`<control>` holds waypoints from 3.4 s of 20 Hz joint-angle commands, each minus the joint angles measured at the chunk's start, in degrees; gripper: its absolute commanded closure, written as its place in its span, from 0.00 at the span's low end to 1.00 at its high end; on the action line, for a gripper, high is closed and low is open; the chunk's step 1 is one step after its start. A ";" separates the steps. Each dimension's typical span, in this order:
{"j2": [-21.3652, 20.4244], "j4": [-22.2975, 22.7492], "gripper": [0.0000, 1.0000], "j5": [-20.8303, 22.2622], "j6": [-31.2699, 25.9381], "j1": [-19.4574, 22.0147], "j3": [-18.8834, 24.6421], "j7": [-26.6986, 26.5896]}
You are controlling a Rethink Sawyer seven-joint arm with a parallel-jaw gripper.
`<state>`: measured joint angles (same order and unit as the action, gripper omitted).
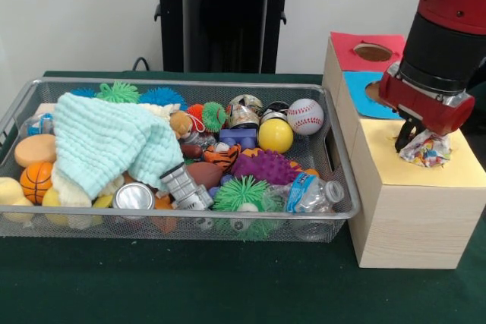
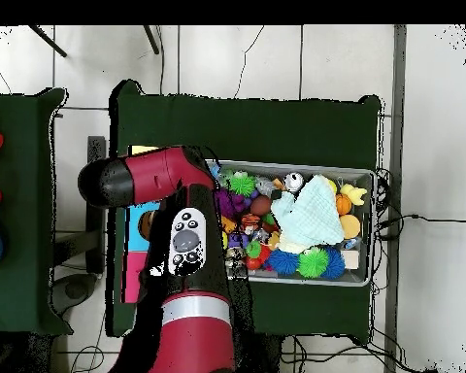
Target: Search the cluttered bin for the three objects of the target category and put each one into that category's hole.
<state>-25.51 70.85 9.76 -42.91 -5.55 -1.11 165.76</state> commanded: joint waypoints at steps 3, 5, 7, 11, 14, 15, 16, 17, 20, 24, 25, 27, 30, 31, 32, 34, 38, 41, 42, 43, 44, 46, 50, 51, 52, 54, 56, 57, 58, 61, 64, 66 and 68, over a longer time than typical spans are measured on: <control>-3.57 4.69 1.00 -0.06 -6.48 2.15 1.71 -4.68; -2.73 3.88 1.00 0.36 -5.87 2.59 1.73 -4.98; -2.33 3.80 1.00 0.47 -5.26 2.85 1.88 -4.94; -6.43 6.06 1.00 -0.86 -9.10 2.86 2.23 -5.63; -8.32 6.73 1.00 -1.35 -11.31 3.25 2.59 -6.65; -8.26 6.86 1.00 -1.27 -10.99 3.46 2.80 -6.76; -8.21 6.99 1.00 -1.18 -10.67 3.67 3.01 -6.87; -8.35 6.99 1.00 -1.10 -10.88 3.80 3.15 -7.00; -9.43 7.39 1.00 -1.42 -12.10 4.43 3.92 -7.65; -10.33 7.10 1.00 -1.45 -13.72 4.75 4.37 -7.85; -10.22 6.91 1.00 -1.47 -13.86 4.86 4.64 -7.86; -9.93 6.55 1.00 -1.39 -13.71 4.96 4.89 -7.65; -9.29 5.42 1.00 -1.12 -14.30 4.54 4.71 -6.70; -9.08 5.04 1.00 -1.03 -14.49 4.40 4.65 -6.38; -8.31 4.47 1.00 -0.66 -13.32 4.12 4.49 -5.65; -6.44 3.06 1.00 -0.14 -10.82 3.77 4.29 -4.23; -4.09 0.67 1.00 0.26 -8.48 3.19 3.95 -2.36; -3.22 -0.23 1.00 0.45 -7.97 2.66 3.46 -1.42; -3.08 -0.28 1.00 0.37 -7.77 2.63 3.43 -1.29; -2.99 -0.31 1.00 0.36 -7.48 2.56 3.36 -1.19; -3.06 -0.34 1.00 0.22 -7.55 2.60 3.38 -1.31; -3.19 -0.40 1.00 -0.05 -7.72 2.70 3.46 -1.57; -3.66 0.04 1.00 -0.53 -7.84 2.34 3.30 -1.15; -3.65 0.02 1.00 -0.62 -7.77 2.21 3.21 -0.80; -3.53 -0.43 1.00 -0.74 -8.13 2.22 3.17 -0.69; -3.29 -1.19 1.00 -1.00 -8.72 2.20 3.18 -0.46; -3.03 -2.10 1.00 -1.19 -9.38 2.06 3.14 -0.13; -2.96 -2.43 1.00 -1.30 -9.58 1.94 3.08 0.14; -2.82 -3.09 1.00 -1.43 -10.19 1.84 3.03 0.36; -2.07 -5.51 1.00 -1.61 -11.70 1.71 2.89 0.64; 0.23 -9.75 1.00 -1.34 -12.63 1.36 2.45 1.64; 2.64 -13.64 1.00 -1.33 -12.94 1.51 2.56 2.07; 3.54 -14.88 1.00 -1.63 -12.94 0.83 2.28 3.48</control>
<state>-27.97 63.30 9.50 -51.02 -4.47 -1.11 165.76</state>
